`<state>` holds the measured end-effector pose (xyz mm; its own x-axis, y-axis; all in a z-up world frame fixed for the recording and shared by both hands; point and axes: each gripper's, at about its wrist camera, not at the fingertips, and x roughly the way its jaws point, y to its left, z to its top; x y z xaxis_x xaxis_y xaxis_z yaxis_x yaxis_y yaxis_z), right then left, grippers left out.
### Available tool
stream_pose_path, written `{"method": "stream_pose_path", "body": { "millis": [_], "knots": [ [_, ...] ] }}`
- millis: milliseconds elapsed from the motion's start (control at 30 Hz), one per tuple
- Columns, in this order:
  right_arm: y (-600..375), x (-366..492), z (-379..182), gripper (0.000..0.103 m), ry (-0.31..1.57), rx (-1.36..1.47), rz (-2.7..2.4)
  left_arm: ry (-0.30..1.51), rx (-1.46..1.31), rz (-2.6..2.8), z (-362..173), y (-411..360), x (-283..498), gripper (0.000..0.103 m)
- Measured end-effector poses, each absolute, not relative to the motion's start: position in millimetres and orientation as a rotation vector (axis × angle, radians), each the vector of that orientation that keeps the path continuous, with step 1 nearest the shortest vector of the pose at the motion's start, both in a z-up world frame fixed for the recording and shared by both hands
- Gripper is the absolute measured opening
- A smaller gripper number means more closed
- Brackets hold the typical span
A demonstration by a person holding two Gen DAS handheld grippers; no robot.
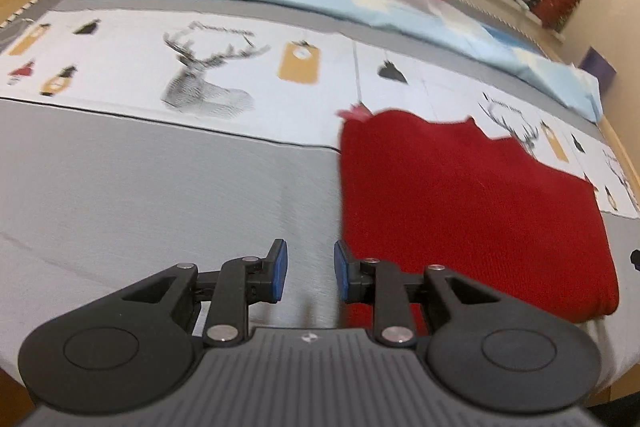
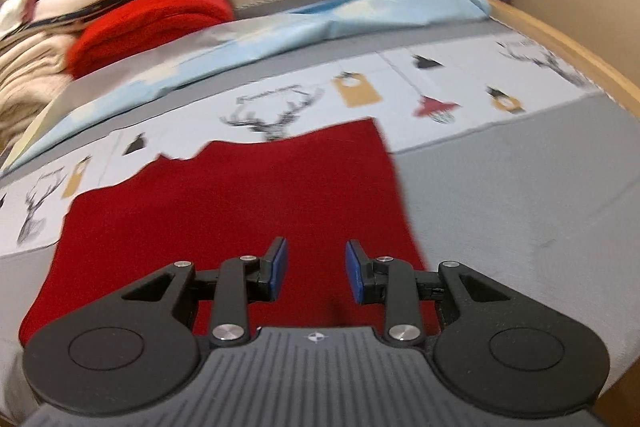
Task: Fold small clothes
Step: 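Open both tools and lift them away from the folded sweater, then grasp the edge of the red sweater with the right tool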
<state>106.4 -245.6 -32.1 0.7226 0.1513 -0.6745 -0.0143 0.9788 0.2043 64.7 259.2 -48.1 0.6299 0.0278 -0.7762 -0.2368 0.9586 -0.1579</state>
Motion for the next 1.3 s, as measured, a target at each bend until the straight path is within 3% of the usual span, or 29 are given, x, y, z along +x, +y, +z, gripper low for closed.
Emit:
{"method": "stream_pose_path", "body": {
  "millis": [133, 200, 467, 533, 667, 900, 1067, 1133, 1200, 1300],
  "knots": [
    [-196.3, 96.0, -30.2, 0.031, 0.743, 0.145, 0.188, 0.839, -0.269, 0.166, -38.2, 280.7, 48.3, 0.028],
    [-169.5, 90.5, -30.9, 0.023, 0.739, 0.102, 0.241, 0.824, -0.274, 0.176, -34.7, 293.5, 39.0, 0.028],
    [-46.9, 68.0, -41.5, 0.024, 0.75, 0.002, 0.434, 0.798, -0.291, 0.231, -29.2, 349.7, 8.4, 0.028],
    [-11.5, 62.1, -48.1, 0.028, 0.769, -0.027, 0.482, 0.791, -0.306, 0.24, -27.2, 362.1, 1.2, 0.028],
    [48.6, 46.7, -63.8, 0.047, 0.768, -0.152, 0.578, 0.784, -0.317, 0.246, -24.6, 378.2, -11.7, 0.028],
    [116.4, 19.2, -99.1, 0.065, 0.664, -0.534, 0.598, 0.788, -0.319, 0.266, -27.4, 401.4, -29.5, 0.028],
    [133.9, 19.3, -120.3, 0.066, 0.615, -0.752, 0.548, 0.783, -0.359, 0.284, -30.9, 420.1, -37.1, 0.028],
    [137.2, 15.2, -125.6, 0.064, 0.575, -0.812, 0.551, 0.783, -0.373, 0.287, -33.3, 425.3, -38.0, 0.028],
    [141.4, 8.9, -131.3, 0.046, 0.527, -0.886, 0.564, 0.783, -0.38, 0.287, -34.9, 429.0, -38.3, 0.028],
    [141.2, 10.1, -129.8, 0.028, 0.506, -0.879, 0.56, 0.781, -0.387, 0.284, -36.7, 432.9, -37.7, 0.028]
  ]
}}
